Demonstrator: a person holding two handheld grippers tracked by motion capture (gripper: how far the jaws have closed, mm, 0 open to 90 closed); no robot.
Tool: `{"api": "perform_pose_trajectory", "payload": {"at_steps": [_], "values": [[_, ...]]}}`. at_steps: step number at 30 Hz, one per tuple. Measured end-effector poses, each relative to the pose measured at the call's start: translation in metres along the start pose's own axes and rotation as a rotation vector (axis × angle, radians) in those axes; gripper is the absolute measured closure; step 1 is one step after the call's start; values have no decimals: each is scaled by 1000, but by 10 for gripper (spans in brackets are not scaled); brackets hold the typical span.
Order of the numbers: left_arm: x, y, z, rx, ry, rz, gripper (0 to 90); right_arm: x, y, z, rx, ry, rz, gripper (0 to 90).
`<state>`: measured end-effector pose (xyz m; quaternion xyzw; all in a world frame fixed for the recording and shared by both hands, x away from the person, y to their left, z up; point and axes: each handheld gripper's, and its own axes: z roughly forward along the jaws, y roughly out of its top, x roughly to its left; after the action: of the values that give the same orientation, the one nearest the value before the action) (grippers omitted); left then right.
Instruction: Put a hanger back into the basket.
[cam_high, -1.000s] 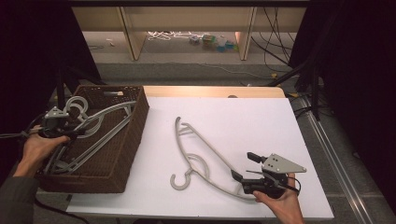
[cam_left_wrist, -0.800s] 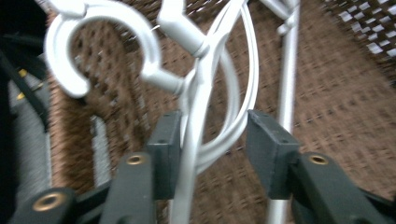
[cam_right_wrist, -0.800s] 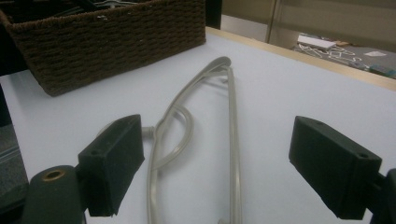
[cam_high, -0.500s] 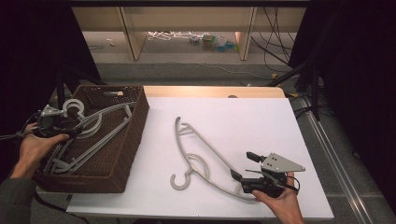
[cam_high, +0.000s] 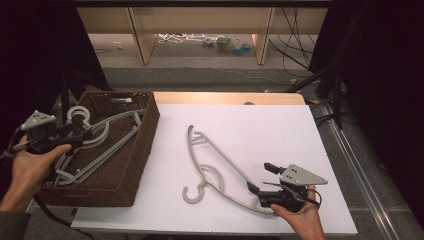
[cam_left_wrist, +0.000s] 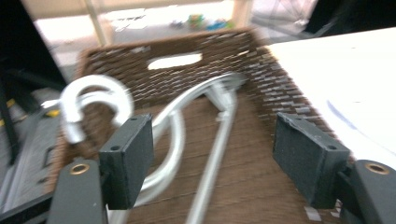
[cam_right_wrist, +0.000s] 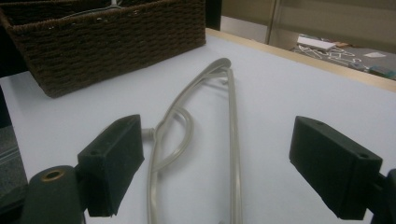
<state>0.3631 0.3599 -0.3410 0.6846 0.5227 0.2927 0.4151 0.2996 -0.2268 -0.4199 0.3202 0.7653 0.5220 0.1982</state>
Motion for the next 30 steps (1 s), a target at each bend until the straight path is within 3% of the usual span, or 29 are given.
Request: {"api": "perform_pose_trajectory", "payload": {"at_steps": [2,7,11,14,18,21,25,30], "values": [[-17,-1,-8,-31,-32,21,268,-1,-1,0,-5,-6,-6,183],[-54,-5,-23,-103,-141,-15,251,0,-1,0,-8,-1,-13,182],[-84,-12,-30,-142,-215,-8,251,0,-1,2,-12,-2,0,181],[-113,-21,-30,-163,-271,11,251,0,-1,2,2,9,2,181],[-139,-32,-25,-193,-331,7,251,-1,-2,6,5,17,0,180],[-157,-43,-15,-209,-343,38,250,-1,-3,7,11,19,-5,180],[-169,-57,2,-202,-388,25,243,-1,-3,8,2,23,-5,179],[-175,-70,12,-221,-407,20,226,1,-3,9,2,36,-5,179]]}}
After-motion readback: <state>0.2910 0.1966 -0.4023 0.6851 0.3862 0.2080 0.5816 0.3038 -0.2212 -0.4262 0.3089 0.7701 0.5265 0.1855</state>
